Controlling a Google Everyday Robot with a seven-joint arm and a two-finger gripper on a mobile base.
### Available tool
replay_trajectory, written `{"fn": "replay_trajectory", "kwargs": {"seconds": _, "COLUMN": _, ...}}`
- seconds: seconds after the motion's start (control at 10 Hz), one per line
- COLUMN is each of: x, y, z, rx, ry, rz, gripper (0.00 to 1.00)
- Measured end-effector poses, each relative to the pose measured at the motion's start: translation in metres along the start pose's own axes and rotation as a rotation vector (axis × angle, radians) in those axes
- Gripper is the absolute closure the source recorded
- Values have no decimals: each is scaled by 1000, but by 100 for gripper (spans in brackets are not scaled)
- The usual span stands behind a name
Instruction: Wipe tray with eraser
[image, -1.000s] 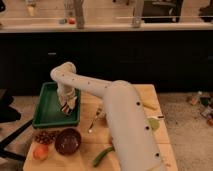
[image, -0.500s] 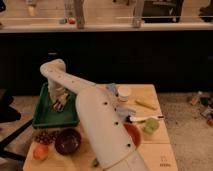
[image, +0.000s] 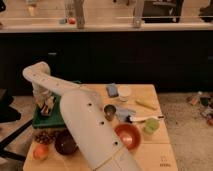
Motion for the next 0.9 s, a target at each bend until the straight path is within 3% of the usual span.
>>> {"fn": "replay_trajectory", "kwargs": {"seconds": 0.2, "x": -12, "y": 1, "z": 2, "rx": 2, "ry": 0, "rz": -6, "gripper": 100}}
{"fn": "replay_trajectory", "kwargs": {"seconds": 0.4, "x": -24, "y": 25, "z": 1, "rx": -3, "ry": 5, "rz": 6, "gripper": 100}}
{"fn": "replay_trajectory", "kwargs": {"seconds": 0.9, "x": -44, "y": 127, "z": -8, "rx": -7, "ry": 32, "rz": 113, "gripper": 100}}
